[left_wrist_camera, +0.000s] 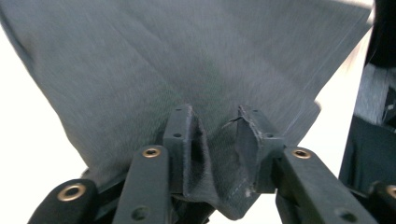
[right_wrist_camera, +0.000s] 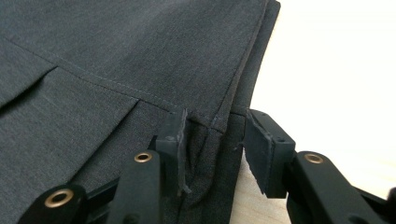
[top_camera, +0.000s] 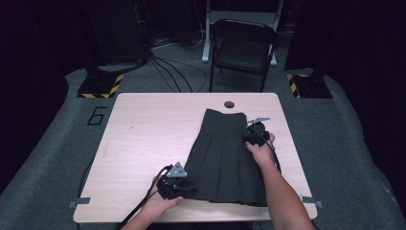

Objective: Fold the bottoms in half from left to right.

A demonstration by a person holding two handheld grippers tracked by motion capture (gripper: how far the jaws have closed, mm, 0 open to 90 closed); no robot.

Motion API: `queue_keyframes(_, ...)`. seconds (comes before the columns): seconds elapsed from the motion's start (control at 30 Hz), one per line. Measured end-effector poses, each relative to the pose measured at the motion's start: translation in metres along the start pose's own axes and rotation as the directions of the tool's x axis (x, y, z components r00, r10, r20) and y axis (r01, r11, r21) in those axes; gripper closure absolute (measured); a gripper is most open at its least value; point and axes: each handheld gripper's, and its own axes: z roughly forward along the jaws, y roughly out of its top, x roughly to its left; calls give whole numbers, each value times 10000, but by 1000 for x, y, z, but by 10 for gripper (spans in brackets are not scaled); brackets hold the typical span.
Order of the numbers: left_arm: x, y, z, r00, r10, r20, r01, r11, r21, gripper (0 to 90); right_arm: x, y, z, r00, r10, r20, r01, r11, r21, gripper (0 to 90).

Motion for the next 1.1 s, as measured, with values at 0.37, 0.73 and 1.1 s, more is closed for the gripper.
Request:
queue_keyframes(0.37,26,14,-29,9905,-995,-949,861,9870,-1356,491,2,1,0,9998,-146,147,145,9999,41,593)
queue_keyframes(0.73,38,7,6,9833,-1012,-1512,982,9948,-270,467,-1,-1,0,9999,128,33,-128,9999,-30,558)
queue_keyframes(1.1,38,0,26,9821,-1008,-1591,1018,9948,-16,395,-1,-2,0,9998,159,129,-158,9998,-92,542)
